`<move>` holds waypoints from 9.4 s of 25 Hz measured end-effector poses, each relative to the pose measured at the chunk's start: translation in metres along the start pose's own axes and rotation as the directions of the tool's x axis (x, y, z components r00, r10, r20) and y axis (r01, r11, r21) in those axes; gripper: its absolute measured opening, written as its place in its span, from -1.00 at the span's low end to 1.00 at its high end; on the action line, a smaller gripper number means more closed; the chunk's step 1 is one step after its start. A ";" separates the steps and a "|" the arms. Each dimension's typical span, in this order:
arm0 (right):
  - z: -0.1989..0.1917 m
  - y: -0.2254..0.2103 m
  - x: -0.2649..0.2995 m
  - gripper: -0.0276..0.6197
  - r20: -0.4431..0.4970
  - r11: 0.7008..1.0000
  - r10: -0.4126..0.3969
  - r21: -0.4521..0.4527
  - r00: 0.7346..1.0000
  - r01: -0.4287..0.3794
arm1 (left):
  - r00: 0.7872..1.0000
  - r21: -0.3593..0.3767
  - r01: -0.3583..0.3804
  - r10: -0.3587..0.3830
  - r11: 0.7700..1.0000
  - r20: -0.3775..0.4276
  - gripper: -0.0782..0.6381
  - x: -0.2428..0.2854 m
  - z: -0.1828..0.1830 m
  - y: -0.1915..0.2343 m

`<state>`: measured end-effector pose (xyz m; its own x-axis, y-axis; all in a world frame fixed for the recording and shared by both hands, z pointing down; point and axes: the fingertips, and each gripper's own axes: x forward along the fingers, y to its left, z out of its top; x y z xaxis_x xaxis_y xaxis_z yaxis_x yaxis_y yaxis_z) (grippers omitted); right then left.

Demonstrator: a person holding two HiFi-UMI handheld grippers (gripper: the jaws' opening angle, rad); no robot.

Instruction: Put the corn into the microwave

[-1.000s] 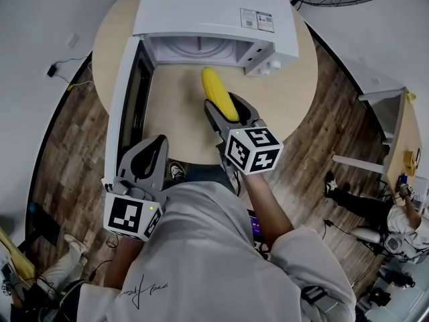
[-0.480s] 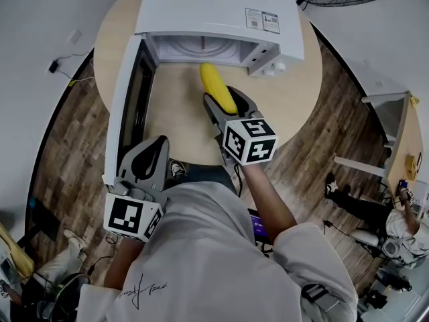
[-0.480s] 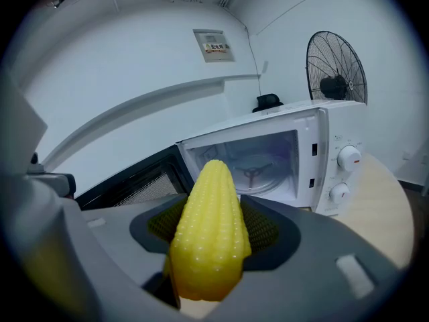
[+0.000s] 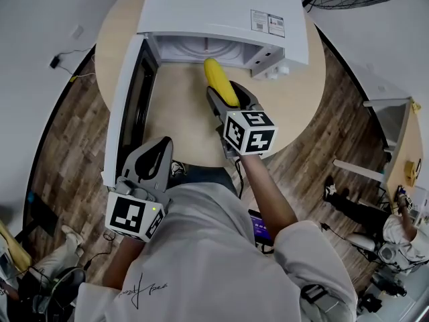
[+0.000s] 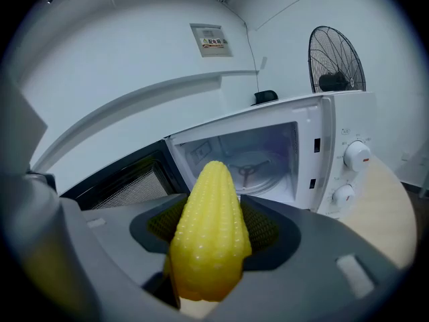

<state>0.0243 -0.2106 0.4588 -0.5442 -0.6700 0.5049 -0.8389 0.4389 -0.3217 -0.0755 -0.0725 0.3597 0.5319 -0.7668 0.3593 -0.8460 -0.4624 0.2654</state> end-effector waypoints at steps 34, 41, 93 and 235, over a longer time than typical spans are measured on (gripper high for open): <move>0.006 -0.041 0.083 -0.11 -0.054 0.998 -0.032 -0.052 0.998 0.029 | 0.995 0.012 -0.087 0.088 0.996 -0.053 -0.81 0.011 -0.006 0.018; 0.011 -0.045 0.097 -0.11 -0.051 0.997 -0.035 -0.068 0.998 0.032 | 0.993 0.011 -0.099 0.099 0.995 -0.056 -0.81 0.015 -0.002 0.019; 0.031 -0.076 0.187 -0.11 -0.022 0.971 -0.135 -0.204 0.991 0.128 | 0.982 -0.034 -0.148 0.143 0.988 -0.125 -0.81 0.024 -0.015 0.027; 0.002 0.006 -0.058 -0.88 0.126 0.984 -0.155 -0.070 0.980 0.165 | 0.990 -0.012 0.059 -0.057 0.998 0.133 -0.80 -0.045 0.015 -0.022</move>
<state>0.0507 -0.1702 0.4262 -0.4038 -0.8002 0.4434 -0.9146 0.3632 -0.1775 -0.0808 -0.0345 0.3244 0.5694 -0.7916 0.2217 -0.8127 -0.5014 0.2970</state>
